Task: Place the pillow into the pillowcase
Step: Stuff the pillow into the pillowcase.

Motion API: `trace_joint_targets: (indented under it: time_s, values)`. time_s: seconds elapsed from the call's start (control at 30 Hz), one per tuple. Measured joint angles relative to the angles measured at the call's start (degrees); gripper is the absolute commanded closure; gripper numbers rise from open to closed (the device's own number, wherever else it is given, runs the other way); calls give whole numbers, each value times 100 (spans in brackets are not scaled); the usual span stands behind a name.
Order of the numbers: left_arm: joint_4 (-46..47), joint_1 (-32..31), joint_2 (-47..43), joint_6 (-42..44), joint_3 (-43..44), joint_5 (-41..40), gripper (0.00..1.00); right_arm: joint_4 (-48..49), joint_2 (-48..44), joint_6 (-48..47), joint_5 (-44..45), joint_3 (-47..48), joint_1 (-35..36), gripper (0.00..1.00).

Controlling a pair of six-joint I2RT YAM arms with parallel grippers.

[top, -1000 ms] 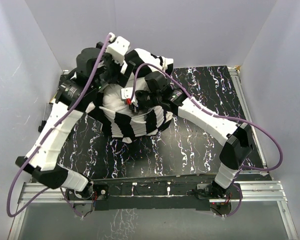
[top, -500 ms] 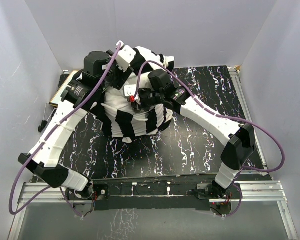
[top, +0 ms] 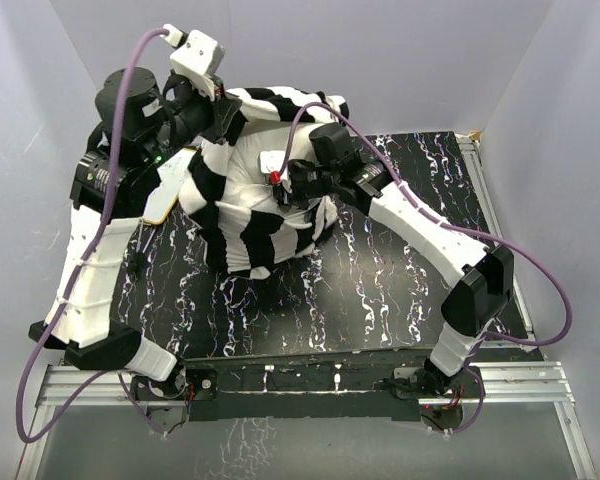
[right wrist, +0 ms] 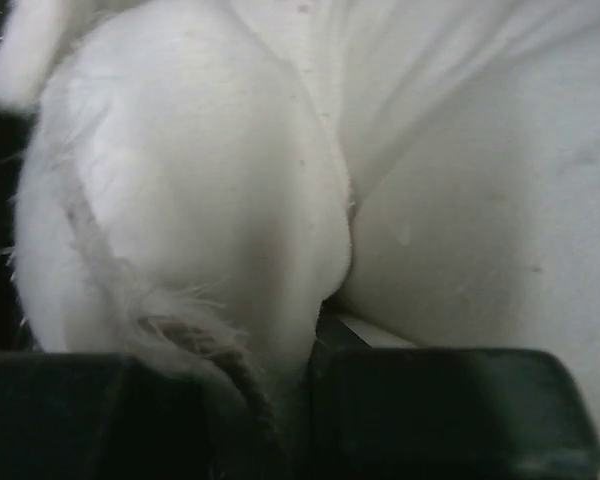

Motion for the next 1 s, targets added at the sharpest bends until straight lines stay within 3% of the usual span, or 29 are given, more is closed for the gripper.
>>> trace_joint_targets:
  time_s: [0.3, 0.37, 0.53, 0.6, 0.7, 0.8, 0.9, 1.0]
  values:
    - [260, 70, -90, -1488, 37, 1224, 100, -1130, 717, -20, 87, 444, -173, 91]
    - [205, 66, -131, -1456, -90, 1106, 89, -1405, 933, -13, 227, 439, -208, 91]
    - [341, -7, -564, -1084, -481, 389, 86, -1871, 1427, 57, 802, 437, -275, 91]
    - [326, -7, -750, -1019, -518, 256, 76, -2092, 1480, 173, 831, 487, -354, 91]
    - [330, -7, -962, -949, -610, 197, 46, -2184, 1482, 354, 802, 750, -378, 90]
    - [498, -9, -1425, -846, -1502, 225, 25, -1989, 1467, 542, 671, 839, -361, 89]
    - [723, -9, -1987, -741, -3012, 328, 14, -1659, 1458, 750, 531, 649, -356, 87]
    - [984, -17, -2247, -584, -4548, 372, 13, -1314, 1364, 922, 319, 216, -420, 86]
